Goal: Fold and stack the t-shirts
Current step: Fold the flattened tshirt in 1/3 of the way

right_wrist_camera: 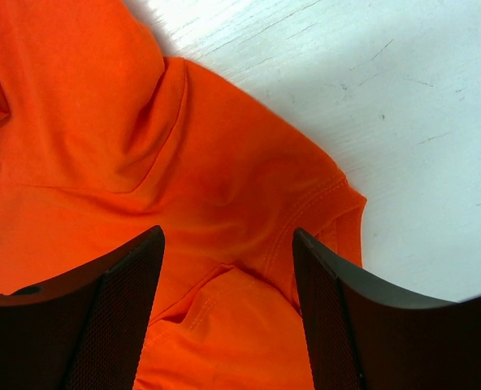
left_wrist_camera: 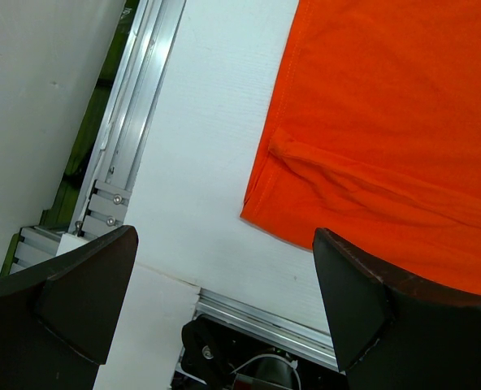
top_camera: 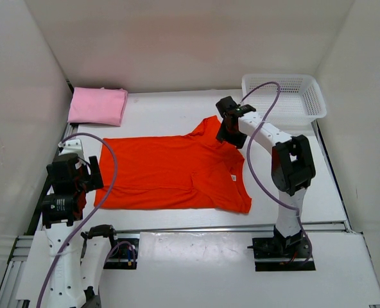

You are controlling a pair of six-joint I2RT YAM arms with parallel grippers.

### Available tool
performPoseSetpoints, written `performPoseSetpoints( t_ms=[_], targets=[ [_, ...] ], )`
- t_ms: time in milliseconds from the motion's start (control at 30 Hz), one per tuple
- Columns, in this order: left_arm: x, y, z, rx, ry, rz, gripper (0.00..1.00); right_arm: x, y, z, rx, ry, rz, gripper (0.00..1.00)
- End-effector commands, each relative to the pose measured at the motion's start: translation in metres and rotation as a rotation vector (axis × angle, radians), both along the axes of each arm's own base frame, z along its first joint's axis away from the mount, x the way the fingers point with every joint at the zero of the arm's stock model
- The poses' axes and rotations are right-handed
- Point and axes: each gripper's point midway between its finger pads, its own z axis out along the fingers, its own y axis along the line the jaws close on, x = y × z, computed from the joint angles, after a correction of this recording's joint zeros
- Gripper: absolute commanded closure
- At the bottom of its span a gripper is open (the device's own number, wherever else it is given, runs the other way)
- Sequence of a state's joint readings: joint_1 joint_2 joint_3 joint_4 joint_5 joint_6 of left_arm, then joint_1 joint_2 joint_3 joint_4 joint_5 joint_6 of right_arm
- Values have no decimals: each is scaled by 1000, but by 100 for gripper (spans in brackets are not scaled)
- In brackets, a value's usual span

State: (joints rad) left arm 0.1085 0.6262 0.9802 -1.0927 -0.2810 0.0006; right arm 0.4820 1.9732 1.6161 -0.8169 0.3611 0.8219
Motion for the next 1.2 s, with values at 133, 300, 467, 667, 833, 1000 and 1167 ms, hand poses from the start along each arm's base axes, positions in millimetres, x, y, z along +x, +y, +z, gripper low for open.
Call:
performPoseSetpoints(
  t_ms=[133, 300, 467, 667, 833, 1000, 1167],
  targets=[
    [-5, 2, 0, 4, -2, 11, 0, 7, 4, 2, -3, -9, 1, 31],
    [-7, 1, -2, 3, 7, 11, 0, 5, 7, 2, -3, -9, 11, 31],
    [-9, -6, 0, -27, 11, -22, 0, -2, 13, 23, 3, -64, 86, 30],
    [-11, -53, -49, -241, 192, -203, 0, -70, 12, 11, 144, 106, 204, 27],
    [1, -55, -91, -285, 311, -204, 0, -135, -20, 11, 154, 121, 233, 26],
    [7, -21, -117, -153, 345, -76, 0, -207, -41, -13, 209, 252, 231, 23],
    [-3, 20, -147, -79, 424, 115, 0, -245, -48, -32, 195, 315, 182, 20]
  ],
)
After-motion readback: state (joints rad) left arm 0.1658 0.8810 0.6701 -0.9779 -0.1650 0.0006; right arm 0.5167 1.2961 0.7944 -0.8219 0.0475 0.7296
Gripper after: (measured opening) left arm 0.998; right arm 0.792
